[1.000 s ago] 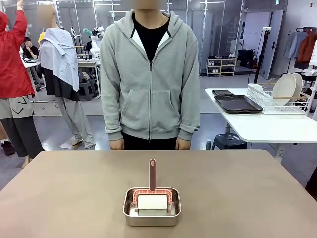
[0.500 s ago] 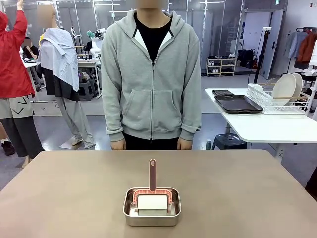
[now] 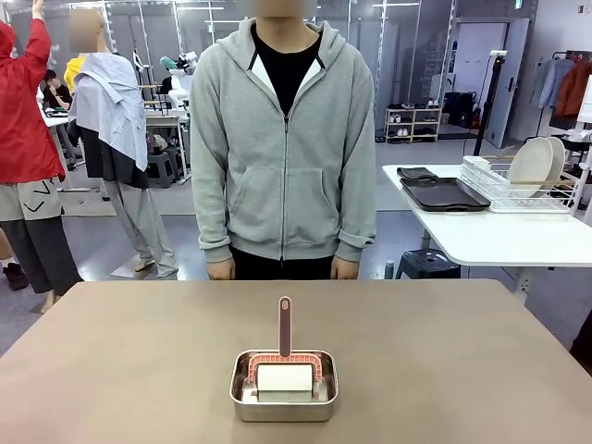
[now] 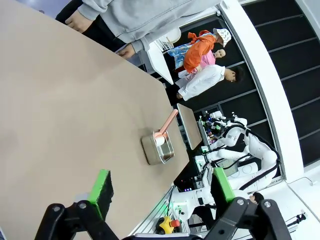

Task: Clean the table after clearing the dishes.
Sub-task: Place the Lint Roller back on top of the Airtight Container.

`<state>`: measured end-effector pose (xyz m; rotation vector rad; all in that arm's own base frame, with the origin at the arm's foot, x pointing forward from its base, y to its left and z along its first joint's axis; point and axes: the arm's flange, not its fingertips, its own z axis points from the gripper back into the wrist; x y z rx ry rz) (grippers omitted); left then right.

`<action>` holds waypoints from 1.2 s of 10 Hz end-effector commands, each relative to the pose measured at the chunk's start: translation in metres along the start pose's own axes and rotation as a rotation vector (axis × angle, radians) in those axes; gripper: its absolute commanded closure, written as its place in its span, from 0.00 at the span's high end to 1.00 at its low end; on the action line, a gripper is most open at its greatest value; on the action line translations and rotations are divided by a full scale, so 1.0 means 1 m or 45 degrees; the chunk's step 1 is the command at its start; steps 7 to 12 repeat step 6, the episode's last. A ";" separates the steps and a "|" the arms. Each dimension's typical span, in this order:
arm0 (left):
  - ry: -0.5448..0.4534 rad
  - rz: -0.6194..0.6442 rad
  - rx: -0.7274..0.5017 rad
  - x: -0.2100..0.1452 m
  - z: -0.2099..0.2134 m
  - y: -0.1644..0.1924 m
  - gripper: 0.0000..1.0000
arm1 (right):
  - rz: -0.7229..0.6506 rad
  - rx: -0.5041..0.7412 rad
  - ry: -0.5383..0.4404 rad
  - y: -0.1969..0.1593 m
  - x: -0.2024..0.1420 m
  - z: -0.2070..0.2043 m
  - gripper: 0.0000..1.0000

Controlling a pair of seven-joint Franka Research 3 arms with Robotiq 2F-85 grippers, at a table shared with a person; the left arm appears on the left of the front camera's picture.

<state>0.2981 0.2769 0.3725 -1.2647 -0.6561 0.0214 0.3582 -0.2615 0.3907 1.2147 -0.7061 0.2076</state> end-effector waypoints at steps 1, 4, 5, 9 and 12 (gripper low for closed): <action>-0.014 -0.009 -0.009 -0.004 0.002 -0.005 1.00 | 0.006 -0.013 -0.011 0.003 -0.002 -0.002 1.00; -0.014 -0.009 -0.009 -0.004 0.002 -0.005 1.00 | 0.006 -0.013 -0.011 0.003 -0.002 -0.002 1.00; -0.014 -0.009 -0.009 -0.004 0.002 -0.005 1.00 | 0.006 -0.013 -0.011 0.003 -0.002 -0.002 1.00; -0.014 -0.009 -0.009 -0.004 0.002 -0.005 1.00 | 0.006 -0.013 -0.011 0.003 -0.002 -0.002 1.00; -0.014 -0.009 -0.009 -0.004 0.002 -0.005 1.00 | 0.006 -0.013 -0.011 0.003 -0.002 -0.002 1.00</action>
